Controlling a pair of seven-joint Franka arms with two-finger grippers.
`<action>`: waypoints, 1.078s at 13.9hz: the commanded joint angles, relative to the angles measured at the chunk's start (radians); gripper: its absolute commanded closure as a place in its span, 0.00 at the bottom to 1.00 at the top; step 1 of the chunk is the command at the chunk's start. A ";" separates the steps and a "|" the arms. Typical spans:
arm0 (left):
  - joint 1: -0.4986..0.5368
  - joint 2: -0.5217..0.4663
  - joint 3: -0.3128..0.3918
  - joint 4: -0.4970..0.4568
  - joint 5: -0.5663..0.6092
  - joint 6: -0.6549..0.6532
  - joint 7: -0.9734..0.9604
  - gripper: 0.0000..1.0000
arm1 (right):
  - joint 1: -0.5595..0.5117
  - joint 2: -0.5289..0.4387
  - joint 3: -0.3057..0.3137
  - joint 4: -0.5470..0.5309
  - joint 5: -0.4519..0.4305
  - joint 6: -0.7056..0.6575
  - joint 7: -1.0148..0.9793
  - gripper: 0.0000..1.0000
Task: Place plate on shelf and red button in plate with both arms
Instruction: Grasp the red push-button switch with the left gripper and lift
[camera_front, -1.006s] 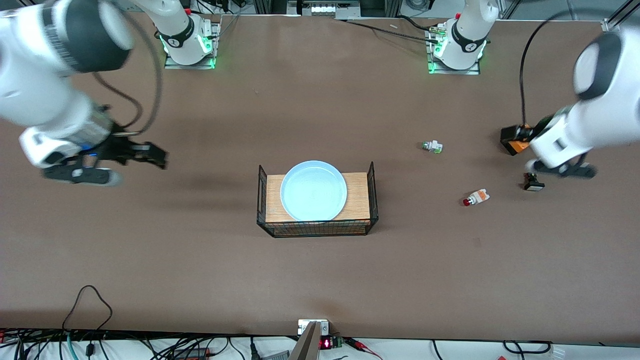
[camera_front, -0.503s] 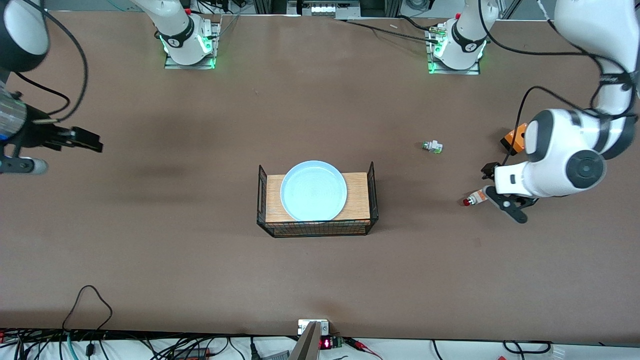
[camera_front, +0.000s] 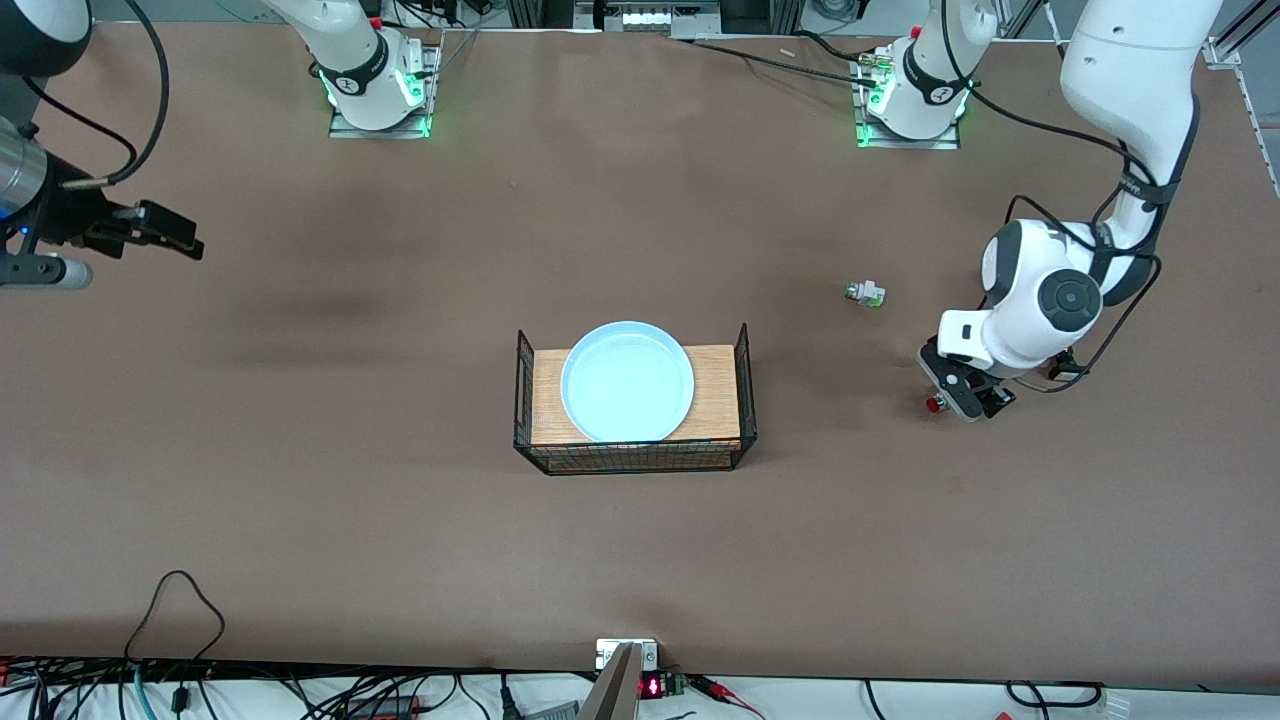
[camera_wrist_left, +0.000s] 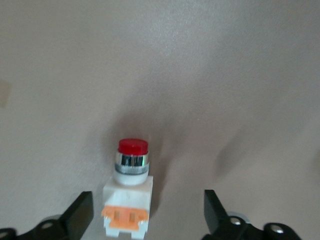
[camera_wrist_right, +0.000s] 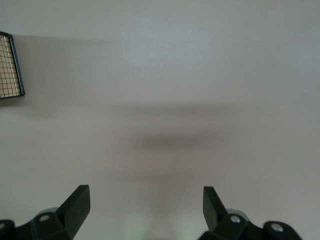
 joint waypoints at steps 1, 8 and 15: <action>0.005 0.023 0.001 0.008 0.027 0.029 0.052 0.43 | 0.004 -0.037 0.007 -0.038 -0.018 0.008 -0.011 0.00; -0.004 -0.060 -0.018 0.147 0.021 -0.218 0.127 0.85 | 0.007 -0.028 0.010 0.003 -0.018 -0.027 -0.011 0.00; -0.013 -0.064 -0.262 0.653 -0.230 -0.859 -0.514 0.83 | 0.011 -0.019 0.013 0.005 -0.018 -0.029 -0.011 0.00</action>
